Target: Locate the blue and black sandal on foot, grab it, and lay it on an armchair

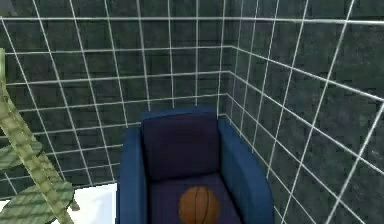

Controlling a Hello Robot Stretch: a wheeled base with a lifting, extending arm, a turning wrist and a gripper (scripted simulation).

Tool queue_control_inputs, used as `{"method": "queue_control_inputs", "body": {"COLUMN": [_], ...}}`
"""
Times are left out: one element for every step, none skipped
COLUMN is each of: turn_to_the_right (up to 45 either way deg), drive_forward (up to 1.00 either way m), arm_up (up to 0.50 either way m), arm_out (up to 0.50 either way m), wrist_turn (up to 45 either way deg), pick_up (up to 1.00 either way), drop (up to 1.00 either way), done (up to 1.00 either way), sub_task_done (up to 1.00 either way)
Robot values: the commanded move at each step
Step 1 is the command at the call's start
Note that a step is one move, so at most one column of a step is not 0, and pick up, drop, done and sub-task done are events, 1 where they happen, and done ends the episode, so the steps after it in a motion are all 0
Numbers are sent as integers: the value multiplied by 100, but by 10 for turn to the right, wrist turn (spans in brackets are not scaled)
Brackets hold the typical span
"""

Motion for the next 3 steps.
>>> {"method": "queue_control_inputs", "body": {"turn_to_the_right": [-450, 450, 360], "drive_forward": [0, 0, 0], "arm_up": [0, 0, 0], "arm_out": [0, 0, 0], "wrist_turn": [0, 0, 0], "pick_up": [0, 0, 0], "drop": [0, 0, 0], "done": [0, 0, 0], "sub_task_done": [0, 0, 0]}}
